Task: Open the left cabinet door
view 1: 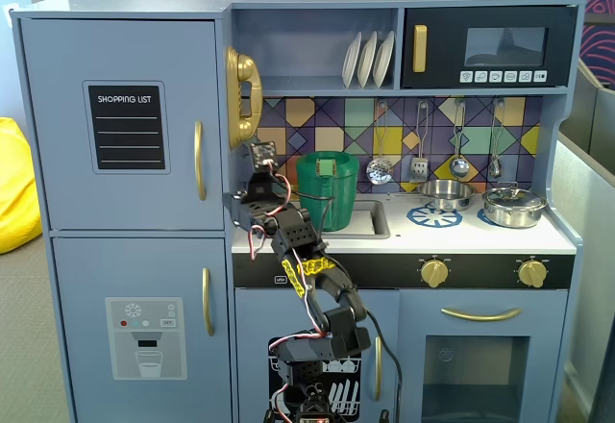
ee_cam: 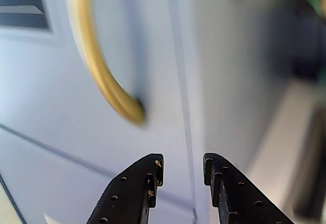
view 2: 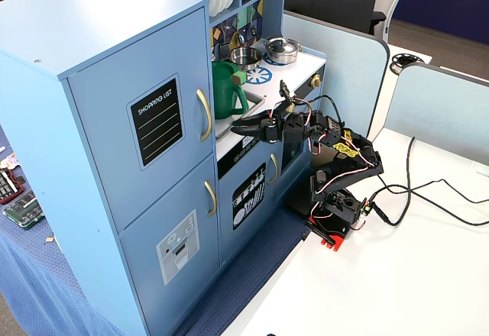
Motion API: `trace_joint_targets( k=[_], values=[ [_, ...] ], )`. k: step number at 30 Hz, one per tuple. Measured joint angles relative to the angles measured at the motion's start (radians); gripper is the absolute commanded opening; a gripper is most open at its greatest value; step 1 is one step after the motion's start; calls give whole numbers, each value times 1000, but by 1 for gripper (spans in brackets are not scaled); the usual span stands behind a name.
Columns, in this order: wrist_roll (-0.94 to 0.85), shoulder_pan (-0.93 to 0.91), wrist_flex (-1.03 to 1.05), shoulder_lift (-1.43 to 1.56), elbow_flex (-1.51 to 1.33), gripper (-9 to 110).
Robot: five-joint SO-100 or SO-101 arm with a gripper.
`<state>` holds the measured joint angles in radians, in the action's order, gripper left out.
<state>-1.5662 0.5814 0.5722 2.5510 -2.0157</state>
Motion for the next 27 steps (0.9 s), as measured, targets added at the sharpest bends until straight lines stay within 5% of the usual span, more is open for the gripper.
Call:
trace_joint_targets(
  k=[27],
  values=[
    [-58,89,-120,-385,367,10]
  ],
)
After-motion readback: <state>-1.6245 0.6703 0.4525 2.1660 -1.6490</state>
